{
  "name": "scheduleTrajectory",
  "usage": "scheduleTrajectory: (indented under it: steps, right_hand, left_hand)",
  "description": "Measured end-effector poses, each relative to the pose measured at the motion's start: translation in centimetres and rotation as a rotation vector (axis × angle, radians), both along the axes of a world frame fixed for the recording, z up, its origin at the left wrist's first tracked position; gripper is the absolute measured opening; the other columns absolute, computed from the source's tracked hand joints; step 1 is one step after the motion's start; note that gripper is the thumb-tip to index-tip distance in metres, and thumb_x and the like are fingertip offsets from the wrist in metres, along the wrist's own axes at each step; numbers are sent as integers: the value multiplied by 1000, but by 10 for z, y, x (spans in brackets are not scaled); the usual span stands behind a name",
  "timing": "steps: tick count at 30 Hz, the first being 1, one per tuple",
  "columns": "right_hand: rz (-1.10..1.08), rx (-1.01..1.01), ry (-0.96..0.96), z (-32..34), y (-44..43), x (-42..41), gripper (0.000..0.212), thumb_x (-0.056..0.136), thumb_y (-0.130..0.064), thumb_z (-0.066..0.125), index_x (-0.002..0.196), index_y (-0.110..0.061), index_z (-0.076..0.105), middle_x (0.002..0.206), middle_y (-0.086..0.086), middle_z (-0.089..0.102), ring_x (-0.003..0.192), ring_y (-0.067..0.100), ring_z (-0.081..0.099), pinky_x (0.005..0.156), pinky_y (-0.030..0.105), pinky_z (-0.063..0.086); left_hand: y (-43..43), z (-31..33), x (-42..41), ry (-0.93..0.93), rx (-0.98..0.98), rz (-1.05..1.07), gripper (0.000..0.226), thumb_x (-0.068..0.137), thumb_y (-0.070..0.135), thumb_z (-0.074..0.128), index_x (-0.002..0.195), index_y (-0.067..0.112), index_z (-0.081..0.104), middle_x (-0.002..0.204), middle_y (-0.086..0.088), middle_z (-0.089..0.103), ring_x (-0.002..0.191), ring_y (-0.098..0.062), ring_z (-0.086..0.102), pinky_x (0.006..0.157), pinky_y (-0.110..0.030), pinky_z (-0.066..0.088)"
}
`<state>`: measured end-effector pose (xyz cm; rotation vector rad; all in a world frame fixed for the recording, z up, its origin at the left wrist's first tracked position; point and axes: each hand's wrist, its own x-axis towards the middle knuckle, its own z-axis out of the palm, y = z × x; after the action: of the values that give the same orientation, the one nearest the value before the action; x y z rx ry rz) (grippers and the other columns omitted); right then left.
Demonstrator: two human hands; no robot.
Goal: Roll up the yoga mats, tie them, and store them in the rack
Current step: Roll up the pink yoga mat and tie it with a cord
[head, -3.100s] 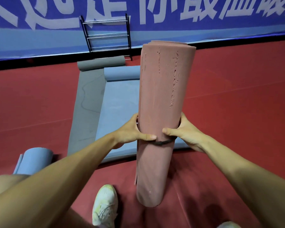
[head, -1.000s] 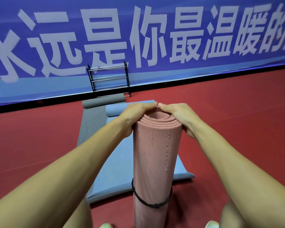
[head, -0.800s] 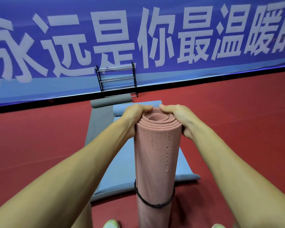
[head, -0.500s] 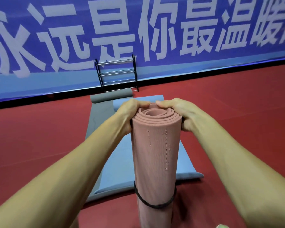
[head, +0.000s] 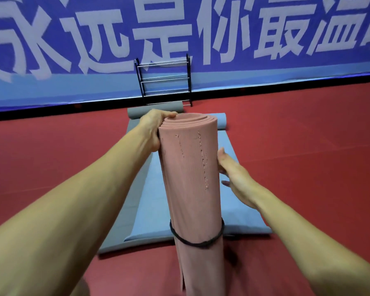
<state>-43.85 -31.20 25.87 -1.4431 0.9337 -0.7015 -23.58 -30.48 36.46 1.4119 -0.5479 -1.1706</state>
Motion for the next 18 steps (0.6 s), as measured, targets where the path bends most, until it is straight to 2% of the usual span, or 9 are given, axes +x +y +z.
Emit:
scheduleTrajectory:
  steps: [2, 4, 6, 8, 9, 11, 13, 15, 18]
  right_hand:
    - [144, -11, 125, -18, 6, -2, 100, 69, -74, 61, 151, -30, 22, 142, -8, 45, 132, 10, 42, 108, 34, 31]
    - [202, -28, 165, -29, 15, 0, 117, 64, -55, 82, 152, -29, 10, 141, -6, 43, 129, 9, 45, 110, 32, 35]
    - [139, -51, 155, -34, 20, 1, 111, 68, -33, 85, 149, -24, 9, 133, -11, 43, 121, 7, 48, 104, 27, 39]
    - [42, -50, 118, -33, 21, -6, 105, 68, -26, 86, 145, -19, 17, 127, -14, 46, 114, 1, 51, 96, 24, 42]
    - [8, -49, 98, -33, 22, -12, 104, 64, -26, 89, 143, -19, 22, 126, -14, 49, 111, -1, 52, 93, 23, 44]
    - [-56, -62, 85, -33, 25, -23, 96, 57, -28, 93, 133, -24, 34, 125, -11, 56, 107, -2, 56, 90, 23, 47]
    - [-145, -74, 86, -35, 27, -30, 84, 56, -29, 93, 122, -28, 41, 120, -12, 59, 103, -5, 58, 87, 20, 49]
    - [-223, -87, 100, -38, 28, -31, 105, 44, -45, 95, 130, -24, 39, 122, -12, 60, 107, -1, 59, 93, 26, 49]
    - [-214, -79, 98, -46, 28, -30, 125, 30, -60, 93, 136, -18, 39, 124, -9, 62, 109, 3, 61, 96, 32, 50]
  left_hand:
    - [4, -1, 12, 9, 0, 50, 9, 88, 15, 57, 87, 14, 66, 84, -2, 67, 56, -16, 63, 50, -23, 54]
    - [9, -5, 12, 44, -44, 49, 24, 89, 16, 50, 104, 12, 68, 94, -3, 69, 66, -18, 65, 59, -24, 56]
    - [17, -14, -2, 113, -165, -11, 35, 96, 21, 40, 114, 8, 67, 86, -3, 71, 65, -15, 65, 58, -19, 53]
    - [28, -28, -17, 214, -278, -81, 41, 103, 32, 30, 102, 11, 65, 71, -1, 67, 57, -10, 62, 52, -17, 47]
    - [31, -39, -22, 218, -309, -115, 42, 103, 37, 29, 98, 14, 64, 73, 0, 66, 63, -10, 62, 57, -20, 47]
    - [38, -66, -25, 114, -288, -205, 39, 101, 40, 32, 109, 18, 63, 88, 4, 68, 87, -10, 61, 81, -25, 45]
    - [48, -96, -23, -82, -167, -303, 38, 96, 25, 40, 131, 22, 54, 124, 5, 61, 116, -12, 53, 108, -35, 32]
    - [66, -124, -19, -299, 61, -446, 65, 85, 3, 41, 146, 24, 34, 147, 1, 39, 131, -18, 40, 112, -42, 26]
    - [87, -154, -20, -538, 338, -786, 93, 82, 0, 56, 153, 21, 0, 155, -2, 21, 141, -22, 23, 113, -40, 23]
